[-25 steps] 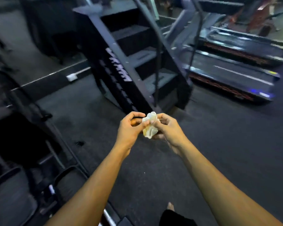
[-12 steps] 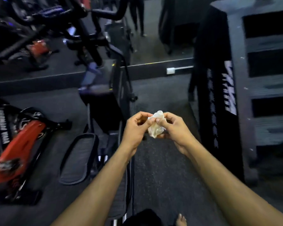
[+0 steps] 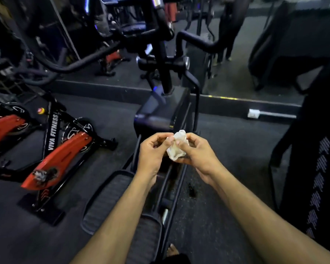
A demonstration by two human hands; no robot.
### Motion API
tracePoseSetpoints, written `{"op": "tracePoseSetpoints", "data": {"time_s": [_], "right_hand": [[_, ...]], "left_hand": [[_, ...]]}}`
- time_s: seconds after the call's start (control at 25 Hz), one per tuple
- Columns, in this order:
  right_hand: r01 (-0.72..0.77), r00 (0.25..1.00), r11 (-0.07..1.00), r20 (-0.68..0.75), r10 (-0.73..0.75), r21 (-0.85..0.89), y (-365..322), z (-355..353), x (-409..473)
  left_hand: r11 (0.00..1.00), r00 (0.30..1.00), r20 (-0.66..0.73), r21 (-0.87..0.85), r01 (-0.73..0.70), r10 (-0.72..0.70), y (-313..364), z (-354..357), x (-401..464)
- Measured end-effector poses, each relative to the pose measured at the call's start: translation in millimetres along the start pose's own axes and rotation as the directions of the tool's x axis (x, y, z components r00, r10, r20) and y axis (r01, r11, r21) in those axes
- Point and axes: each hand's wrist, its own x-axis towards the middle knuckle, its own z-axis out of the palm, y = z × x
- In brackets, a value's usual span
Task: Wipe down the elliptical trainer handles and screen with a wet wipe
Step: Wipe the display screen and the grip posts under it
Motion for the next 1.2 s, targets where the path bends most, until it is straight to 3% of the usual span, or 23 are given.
{"op": "tracePoseSetpoints", "data": {"time_s": [0.24, 0.48, 0.56, 0.72, 0.8, 0.88, 0.92, 0.96, 1.0, 1.04, 1.12, 1.2], "right_hand": [[0.280, 0.960, 0.950, 0.055, -0.275, -0.139, -103.3, 32.9, 124.3], [0.558, 0.826, 0.806, 0.042, -0.562, -0.199, -219.9, 61.9, 216.8], [0.635, 0.757, 0.736, -0.002, -0.654, -0.233, -254.4, 64.0, 240.8], [0.719, 0.596, 0.575, -0.078, -0.799, -0.390, -309.0, 57.8, 288.1], [0.747, 0.470, 0.419, -0.035, -0.882, -0.516, -322.7, 57.2, 311.9], [0.712, 0.293, 0.104, 0.159, -0.943, -0.694, -331.4, 64.8, 340.1], [0.675, 0.221, -0.080, 0.305, -0.926, -0.734, -335.6, 71.3, 356.1], [0.634, 0.167, -0.262, 0.460, -0.872, -0.728, -338.6, 76.0, 374.3], [0.581, 0.144, -0.412, 0.586, -0.797, -0.702, -341.2, 79.2, 390.8], [0.522, 0.174, -0.507, 0.667, -0.724, -0.686, -342.3, 79.4, 406.8], [0.454, 0.323, -0.538, 0.694, -0.644, -0.710, -339.8, 75.0, 423.6], [0.432, 0.373, -0.567, 0.711, -0.596, -0.701, -340.9, 66.6, 431.0]], "left_hand": [[0.980, 0.980, 0.004, -0.005, -0.200, 0.200, 84.5, -11.0, 137.6], [0.876, 0.878, 0.018, 0.068, -0.477, 0.477, 178.3, -12.2, 252.0], [0.845, 0.856, -0.002, 0.162, -0.510, 0.517, 197.3, -17.6, 286.6], [0.698, 0.851, 0.047, 0.549, -0.460, 0.523, 204.4, -27.4, 363.4], [0.568, 0.839, 0.132, 0.680, -0.465, 0.529, 200.3, -23.4, 393.4], [0.516, 0.814, 0.184, 0.691, -0.506, 0.551, 201.4, -10.1, 412.5], [0.581, 0.811, 0.160, 0.621, -0.526, 0.563, 204.1, 1.5, 420.8], [0.707, 0.830, 0.084, 0.481, -0.518, 0.551, 206.7, 15.0, 428.8], [0.831, 0.866, -0.001, 0.282, -0.480, 0.500, 204.3, 28.9, 440.8], [0.906, 0.906, -0.043, 0.075, -0.418, 0.421, 201.0, 43.5, 446.4], [0.918, 0.966, -0.002, -0.310, -0.246, 0.259, 187.8, 64.7, 456.0], [0.850, 0.979, 0.050, -0.506, -0.147, 0.199, 176.3, 76.1, 457.4]]}}
